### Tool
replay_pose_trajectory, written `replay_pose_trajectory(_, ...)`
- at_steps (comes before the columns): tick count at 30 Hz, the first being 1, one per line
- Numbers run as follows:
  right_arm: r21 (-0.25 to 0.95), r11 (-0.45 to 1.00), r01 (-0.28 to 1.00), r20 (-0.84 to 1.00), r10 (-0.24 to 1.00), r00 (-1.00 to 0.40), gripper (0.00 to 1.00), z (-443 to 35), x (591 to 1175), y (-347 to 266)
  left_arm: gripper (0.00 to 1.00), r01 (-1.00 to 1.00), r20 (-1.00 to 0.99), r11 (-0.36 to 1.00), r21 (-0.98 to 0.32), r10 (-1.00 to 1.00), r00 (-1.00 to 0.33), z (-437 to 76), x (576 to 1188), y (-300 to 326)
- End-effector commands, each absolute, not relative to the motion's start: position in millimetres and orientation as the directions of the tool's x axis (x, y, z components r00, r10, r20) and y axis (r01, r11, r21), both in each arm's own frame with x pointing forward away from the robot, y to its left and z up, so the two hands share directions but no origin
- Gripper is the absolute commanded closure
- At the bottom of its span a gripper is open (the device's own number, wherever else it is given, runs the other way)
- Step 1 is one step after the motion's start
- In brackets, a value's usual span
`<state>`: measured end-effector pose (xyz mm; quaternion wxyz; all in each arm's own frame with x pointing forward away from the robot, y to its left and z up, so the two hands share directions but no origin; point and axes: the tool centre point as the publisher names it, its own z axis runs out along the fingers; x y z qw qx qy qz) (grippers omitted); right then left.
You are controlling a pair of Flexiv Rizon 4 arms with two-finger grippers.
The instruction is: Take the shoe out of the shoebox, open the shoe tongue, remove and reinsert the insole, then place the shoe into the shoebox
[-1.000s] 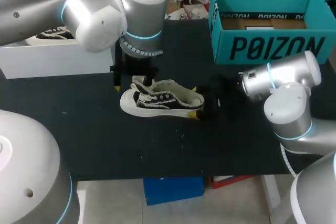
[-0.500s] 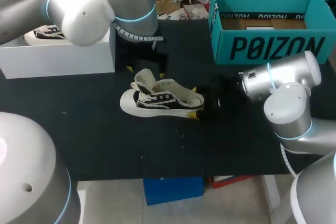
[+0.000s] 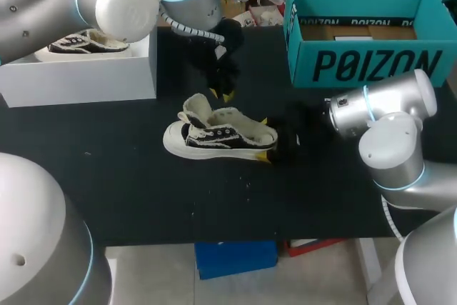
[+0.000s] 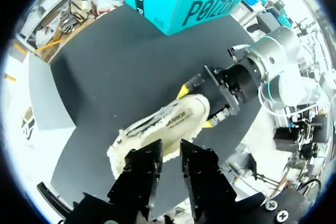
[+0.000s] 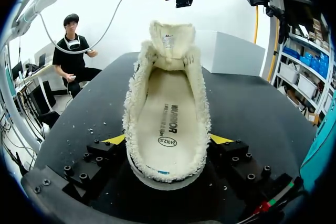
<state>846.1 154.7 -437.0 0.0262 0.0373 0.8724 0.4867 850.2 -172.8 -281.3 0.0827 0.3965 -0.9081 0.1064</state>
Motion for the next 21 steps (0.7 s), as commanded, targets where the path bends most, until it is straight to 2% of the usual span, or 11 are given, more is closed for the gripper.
replay_pose_trajectory(1, 0.850, 0.525, 0.042, -0.008, 0.091, -0.996, 1.00, -441.2, 847.3, 155.4, 1.00, -0.116, 0.595, 0.988, -0.102, -0.032, -0.803, -284.0, 858.9, -175.7)
replay_pose_trajectory(3, 0.850, 0.525, 0.042, -0.008, 0.091, -0.996, 1.00, -441.2, 847.3, 155.4, 1.00, -0.195, 0.560, 0.980, -0.033, -0.143, -0.816, -287.5, 862.2, -180.9)
replay_pose_trajectory(4, 0.850, 0.525, 0.042, -0.008, 0.091, -0.996, 1.00, -441.2, 847.3, 155.4, 1.00, -0.289, 0.490, 0.957, 0.023, -0.263, -0.831, -289.4, 863.9, -185.3)
replay_pose_trajectory(21, 0.850, 0.525, 0.042, -0.008, 0.091, -0.996, 1.00, -441.2, 847.3, 155.4, 1.00, -0.289, 0.490, 0.957, 0.023, -0.263, -0.831, -289.4, 863.9, -185.3)
